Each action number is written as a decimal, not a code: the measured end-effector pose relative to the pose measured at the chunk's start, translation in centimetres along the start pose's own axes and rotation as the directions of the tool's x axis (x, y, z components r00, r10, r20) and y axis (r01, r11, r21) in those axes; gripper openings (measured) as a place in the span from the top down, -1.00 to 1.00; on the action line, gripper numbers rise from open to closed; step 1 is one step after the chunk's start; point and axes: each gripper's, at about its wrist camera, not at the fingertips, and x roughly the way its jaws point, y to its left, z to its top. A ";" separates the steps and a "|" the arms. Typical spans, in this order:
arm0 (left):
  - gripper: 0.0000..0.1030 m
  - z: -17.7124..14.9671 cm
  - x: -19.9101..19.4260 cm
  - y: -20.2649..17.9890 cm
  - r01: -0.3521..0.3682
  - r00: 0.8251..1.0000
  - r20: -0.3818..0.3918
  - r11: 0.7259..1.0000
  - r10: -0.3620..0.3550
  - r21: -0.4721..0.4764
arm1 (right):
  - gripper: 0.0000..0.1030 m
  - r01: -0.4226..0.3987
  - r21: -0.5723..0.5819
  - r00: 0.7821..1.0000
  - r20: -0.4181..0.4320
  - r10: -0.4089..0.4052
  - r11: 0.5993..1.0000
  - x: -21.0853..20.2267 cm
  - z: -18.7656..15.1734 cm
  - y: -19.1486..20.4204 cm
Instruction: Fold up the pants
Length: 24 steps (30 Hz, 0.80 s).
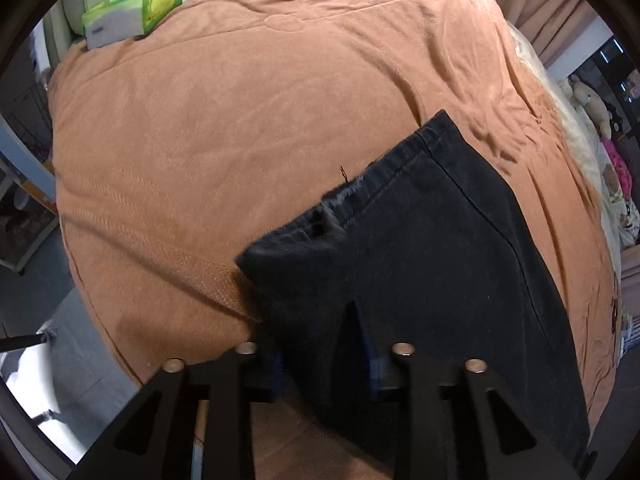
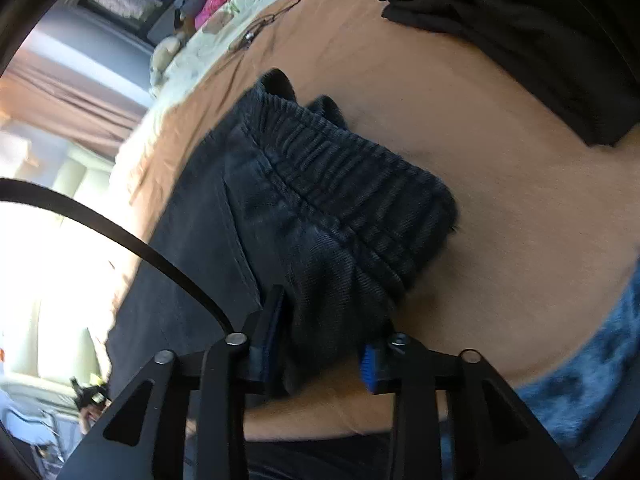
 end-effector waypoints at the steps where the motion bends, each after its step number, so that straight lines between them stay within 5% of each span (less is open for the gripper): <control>1: 0.18 -0.2 -0.1 0.1 0.003 1.000 0.003 1.000 -0.003 0.002 | 0.21 0.025 -0.011 1.000 -0.005 -0.025 1.000 -0.3 0.1 0.0; 3: 0.11 -0.7 -0.5 0.1 0.002 1.000 0.004 1.000 -0.002 0.010 | -0.32 0.101 -0.042 0.995 0.022 -0.100 0.994 -1.2 -0.2 -0.1; 6: -0.05 -1.8 -0.9 -0.2 -0.006 1.000 0.004 1.000 0.006 0.027 | -0.32 0.103 -0.077 0.993 0.061 -0.098 0.992 -2.6 -0.2 -0.1; 15: -0.06 -4.0 -2.5 -1.3 -0.018 1.000 -0.001 0.998 0.018 0.052 | -0.32 0.112 -0.221 0.987 0.137 -0.082 0.969 -3.3 2.7 1.6; 24: -0.06 -6.0 -4.1 -4.0 -0.008 1.000 0.010 0.995 0.007 0.100 | -0.32 0.128 -0.333 0.992 0.060 -0.114 0.934 2.4 6.0 3.3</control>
